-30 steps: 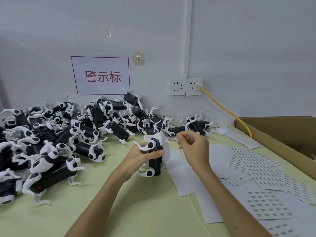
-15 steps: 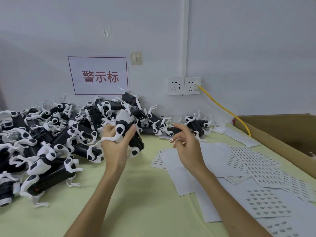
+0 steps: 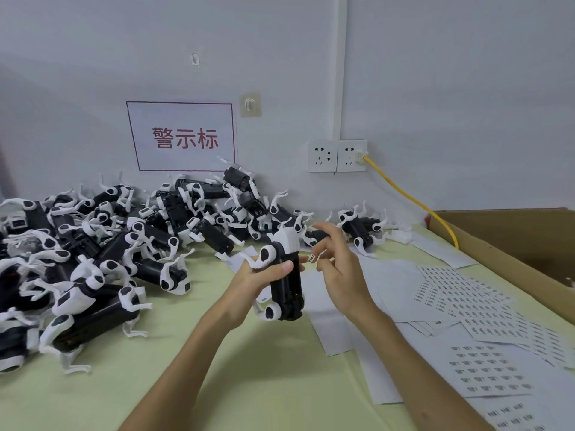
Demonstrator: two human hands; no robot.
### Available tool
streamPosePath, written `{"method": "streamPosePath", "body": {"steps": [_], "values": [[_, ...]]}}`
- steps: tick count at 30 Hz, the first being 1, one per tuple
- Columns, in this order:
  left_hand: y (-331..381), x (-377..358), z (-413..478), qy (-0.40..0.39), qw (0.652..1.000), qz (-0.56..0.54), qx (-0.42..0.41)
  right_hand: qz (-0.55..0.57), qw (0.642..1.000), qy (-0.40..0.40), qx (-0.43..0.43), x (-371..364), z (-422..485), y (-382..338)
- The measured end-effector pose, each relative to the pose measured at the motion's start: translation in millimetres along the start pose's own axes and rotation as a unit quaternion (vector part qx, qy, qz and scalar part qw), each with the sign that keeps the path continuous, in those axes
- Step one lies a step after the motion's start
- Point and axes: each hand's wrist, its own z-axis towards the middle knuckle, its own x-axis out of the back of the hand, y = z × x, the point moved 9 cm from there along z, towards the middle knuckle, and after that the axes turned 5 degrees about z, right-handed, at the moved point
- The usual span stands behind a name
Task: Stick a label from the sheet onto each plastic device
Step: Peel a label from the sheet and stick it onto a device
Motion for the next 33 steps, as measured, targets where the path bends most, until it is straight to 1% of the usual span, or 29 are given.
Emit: {"method": "streamPosePath", "body": {"steps": [9, 14, 17, 19, 21, 23, 25, 26, 29, 33], "values": [[-2, -4, -1, 0.006, 0.999, -0.026, 0.018, -0.039, 0.999, -0.008, 0.010, -2, -1, -1], [-4, -7, 0, -0.001, 0.999, -0.031, 0.014, -0.062, 0.998, -0.004, 0.015, -1, 0, 1], [-5, -9, -1, -0.003, 0.999, -0.034, 0.013, -0.078, 0.997, -0.002, 0.007, 0, 1, 5], [-5, -8, -1, 0.005, 0.999, -0.032, 0.012, -0.085, 0.996, -0.011, -0.016, -2, 0, 7], [-5, -6, 0, 0.017, 0.999, -0.031, 0.008, -0.044, 0.996, -0.010, -0.071, -3, 0, 13], [-3, -4, 1, 0.035, 0.999, -0.038, 0.001, 0.058, 0.987, 0.008, -0.148, 0, 0, 21], [-5, 0, 0, 0.054, 0.997, -0.046, 0.004, 0.169, 0.960, 0.009, -0.224, 1, -2, 29], [-6, 2, 0, 0.058, 0.997, -0.045, 0.006, 0.206, 0.946, -0.004, -0.250, -1, -4, 31], [-6, 2, 1, 0.060, 0.998, -0.026, 0.001, 0.264, 0.921, -0.045, -0.282, -9, -9, 34], [-6, 2, 1, 0.064, 0.998, -0.027, 0.001, 0.275, 0.916, -0.034, -0.289, -12, -8, 38]]}}
